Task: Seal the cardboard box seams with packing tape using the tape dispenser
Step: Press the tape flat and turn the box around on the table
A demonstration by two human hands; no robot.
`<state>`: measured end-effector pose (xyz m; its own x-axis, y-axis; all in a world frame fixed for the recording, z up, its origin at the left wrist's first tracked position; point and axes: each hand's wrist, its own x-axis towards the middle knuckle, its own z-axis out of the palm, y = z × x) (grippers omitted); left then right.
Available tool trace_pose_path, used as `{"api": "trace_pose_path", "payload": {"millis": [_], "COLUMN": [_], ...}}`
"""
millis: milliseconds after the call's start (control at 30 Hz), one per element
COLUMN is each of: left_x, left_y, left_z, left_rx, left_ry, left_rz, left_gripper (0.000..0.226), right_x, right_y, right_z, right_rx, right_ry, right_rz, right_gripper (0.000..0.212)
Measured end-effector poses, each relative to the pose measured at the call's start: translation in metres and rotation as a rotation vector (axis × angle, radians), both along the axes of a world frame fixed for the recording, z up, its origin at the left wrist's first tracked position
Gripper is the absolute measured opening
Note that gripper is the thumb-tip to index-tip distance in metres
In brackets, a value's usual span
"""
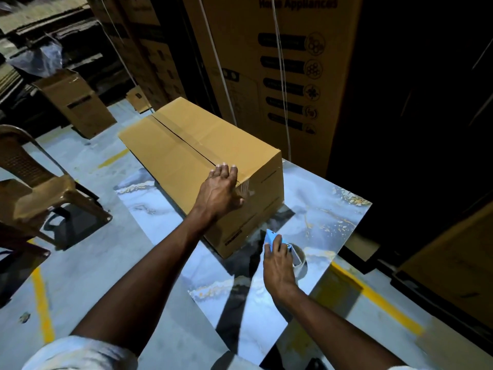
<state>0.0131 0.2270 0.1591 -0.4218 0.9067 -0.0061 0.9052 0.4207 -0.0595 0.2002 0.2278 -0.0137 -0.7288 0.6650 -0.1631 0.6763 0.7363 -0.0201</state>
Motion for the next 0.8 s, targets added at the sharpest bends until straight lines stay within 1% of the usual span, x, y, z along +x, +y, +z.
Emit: {"api": "trace_pose_path", "payload": {"millis": [100,200,233,267,333,367,400,433,500,533,600,667,733,800], "left_x": [-0.016,-0.038,-0.045,-0.050,-0.059,-0.062,-0.065,-0.069,-0.080,-0.086,-0.103,-0.118,-0.129,-0.131], "left_y": [-0.022,-0.054,-0.065,-0.074,-0.086,-0.087,-0.089,-0.091,-0.097,-0.101,-0.112,-0.123,-0.136,-0.158], "left_z": [0.003,0.005,0.006,0.006,0.007,0.007,0.007,0.008,0.008,0.007,0.005,0.002,-0.008,-0.027], "left_rx": [-0.041,-0.099,-0.108,-0.114,-0.112,-0.111,-0.117,-0.121,-0.112,-0.111,-0.090,-0.034,0.084,0.318], "left_ry": [-0.011,-0.014,-0.017,-0.020,-0.024,-0.025,-0.022,-0.015,0.009,0.023,0.061,0.139,0.259,0.300], "left_rz": [-0.048,-0.098,-0.106,-0.115,-0.146,-0.166,-0.181,-0.195,-0.234,-0.255,-0.302,-0.349,-0.341,-0.269], "left_gripper": [0.104,0.105,0.104,0.104,0.103,0.102,0.101,0.100,0.100,0.100,0.102,0.103,0.100,0.094], "right_x": [0.008,0.019,0.019,0.017,0.009,0.004,-0.004,-0.013,-0.035,-0.046,-0.070,-0.094,-0.114,-0.130], "right_y": [-0.018,-0.028,-0.029,-0.028,-0.024,-0.020,-0.017,-0.015,-0.011,-0.009,-0.008,-0.009,-0.015,-0.025], "right_z": [-0.012,-0.009,-0.002,0.006,0.024,0.036,0.053,0.069,0.098,0.107,0.117,0.120,0.121,0.120], "right_rx": [0.019,0.035,0.031,0.024,0.065,0.073,0.043,0.019,-0.025,-0.055,-0.130,-0.250,-0.366,-0.454], "right_ry": [-0.007,-0.115,-0.066,0.057,0.452,0.665,0.822,0.914,0.990,0.993,0.939,0.869,0.853,0.910], "right_rz": [0.018,0.074,0.070,0.041,-0.002,-0.034,-0.066,-0.100,-0.177,-0.211,-0.254,-0.274,-0.284,-0.301], "right_gripper": [0.063,0.065,0.061,0.054,0.041,0.038,0.038,0.043,0.064,0.077,0.103,0.121,0.129,0.134]}}
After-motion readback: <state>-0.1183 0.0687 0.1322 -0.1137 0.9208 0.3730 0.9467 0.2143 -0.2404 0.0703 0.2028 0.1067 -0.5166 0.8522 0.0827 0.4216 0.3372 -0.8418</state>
